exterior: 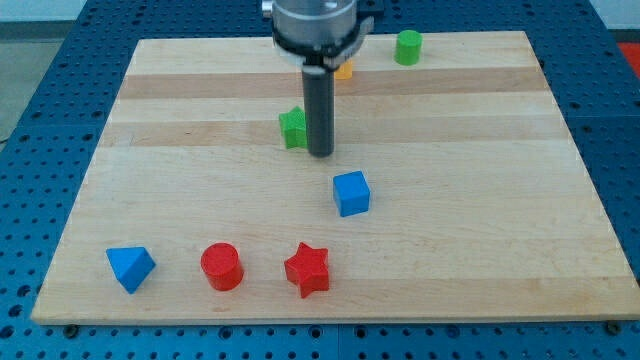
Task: Place the blue cube in between the red star and the green star
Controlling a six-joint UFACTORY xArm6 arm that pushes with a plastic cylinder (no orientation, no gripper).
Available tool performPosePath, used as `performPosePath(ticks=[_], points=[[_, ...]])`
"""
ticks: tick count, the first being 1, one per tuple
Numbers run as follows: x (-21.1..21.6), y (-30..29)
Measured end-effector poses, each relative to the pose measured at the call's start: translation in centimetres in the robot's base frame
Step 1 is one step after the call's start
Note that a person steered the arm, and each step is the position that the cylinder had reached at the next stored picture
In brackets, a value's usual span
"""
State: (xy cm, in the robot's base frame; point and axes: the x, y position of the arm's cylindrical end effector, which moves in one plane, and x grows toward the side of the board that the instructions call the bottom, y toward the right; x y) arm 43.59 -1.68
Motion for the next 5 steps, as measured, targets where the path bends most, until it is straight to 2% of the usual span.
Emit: performPosePath(ticks=[2, 3, 4, 5], points=[[0.8, 13.5], [5.7, 10.9], [6.4, 3.3], [6.4, 1.7]])
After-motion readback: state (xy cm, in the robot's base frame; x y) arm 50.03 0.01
